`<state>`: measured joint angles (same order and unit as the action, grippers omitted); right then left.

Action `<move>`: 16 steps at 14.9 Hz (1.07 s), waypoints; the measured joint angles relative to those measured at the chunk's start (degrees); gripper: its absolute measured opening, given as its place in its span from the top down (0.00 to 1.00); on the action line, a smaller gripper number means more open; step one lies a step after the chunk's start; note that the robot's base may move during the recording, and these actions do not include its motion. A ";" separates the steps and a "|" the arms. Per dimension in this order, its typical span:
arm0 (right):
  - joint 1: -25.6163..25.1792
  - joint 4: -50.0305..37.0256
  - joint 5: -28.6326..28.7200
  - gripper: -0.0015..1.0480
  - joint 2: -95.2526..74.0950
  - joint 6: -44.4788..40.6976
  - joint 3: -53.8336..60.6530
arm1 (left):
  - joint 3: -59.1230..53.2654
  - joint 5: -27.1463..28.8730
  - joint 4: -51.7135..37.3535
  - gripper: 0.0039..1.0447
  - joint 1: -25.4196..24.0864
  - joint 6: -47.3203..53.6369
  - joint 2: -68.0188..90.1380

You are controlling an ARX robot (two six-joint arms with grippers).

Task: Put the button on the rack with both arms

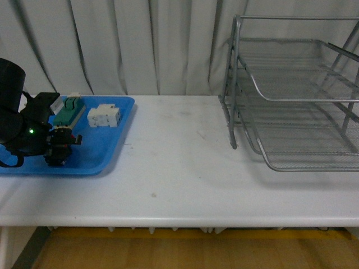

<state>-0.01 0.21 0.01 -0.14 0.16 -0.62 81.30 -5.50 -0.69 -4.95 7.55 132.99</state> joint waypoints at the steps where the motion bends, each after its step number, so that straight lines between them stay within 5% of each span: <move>1: 0.00 0.00 0.00 0.06 0.00 0.00 0.00 | -3.98 -0.55 -1.09 0.64 0.50 -0.07 -3.72; 5: 0.00 0.00 -0.02 0.06 0.00 0.00 0.00 | -33.79 -4.15 -1.97 0.65 1.11 -0.61 -44.19; 8: 0.00 0.00 0.00 0.06 0.00 0.00 0.00 | -53.53 0.68 6.54 0.65 1.86 -0.90 -73.79; 16: 0.00 0.09 0.02 0.06 0.00 0.00 0.00 | -52.78 1.38 5.53 0.65 1.88 -0.61 -75.23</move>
<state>-0.01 0.30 0.03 -0.14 0.16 -0.62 28.51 -4.12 4.84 -3.07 6.94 57.76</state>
